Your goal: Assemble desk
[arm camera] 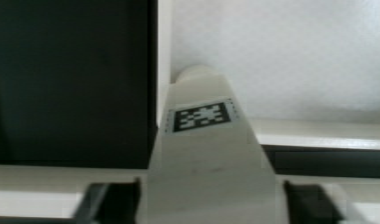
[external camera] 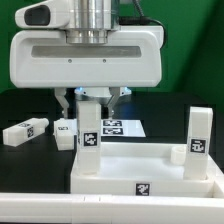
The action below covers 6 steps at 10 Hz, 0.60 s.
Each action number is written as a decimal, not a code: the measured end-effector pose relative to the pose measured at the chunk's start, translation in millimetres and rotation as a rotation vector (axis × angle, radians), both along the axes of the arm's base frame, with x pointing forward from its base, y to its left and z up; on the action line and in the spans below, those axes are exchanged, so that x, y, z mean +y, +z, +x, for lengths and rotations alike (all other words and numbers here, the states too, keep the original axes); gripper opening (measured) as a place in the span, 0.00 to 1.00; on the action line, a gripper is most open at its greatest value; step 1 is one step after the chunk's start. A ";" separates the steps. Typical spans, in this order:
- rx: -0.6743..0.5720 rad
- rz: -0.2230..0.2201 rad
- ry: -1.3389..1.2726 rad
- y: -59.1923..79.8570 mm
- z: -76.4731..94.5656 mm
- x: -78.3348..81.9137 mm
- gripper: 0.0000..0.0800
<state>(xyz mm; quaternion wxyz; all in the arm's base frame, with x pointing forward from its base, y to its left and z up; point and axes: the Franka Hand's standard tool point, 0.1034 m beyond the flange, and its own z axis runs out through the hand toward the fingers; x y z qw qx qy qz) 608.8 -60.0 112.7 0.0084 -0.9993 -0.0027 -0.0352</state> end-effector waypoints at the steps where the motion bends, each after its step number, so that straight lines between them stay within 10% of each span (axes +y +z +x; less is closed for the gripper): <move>1: 0.000 0.000 0.000 0.0 0.0 0.0 0.36; 6: 0.002 0.017 -0.172 0.0 0.1 0.5 0.36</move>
Offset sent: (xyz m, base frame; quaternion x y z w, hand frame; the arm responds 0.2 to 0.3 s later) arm 0.0000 0.0000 0.0000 0.0000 0.0000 0.0000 1.0000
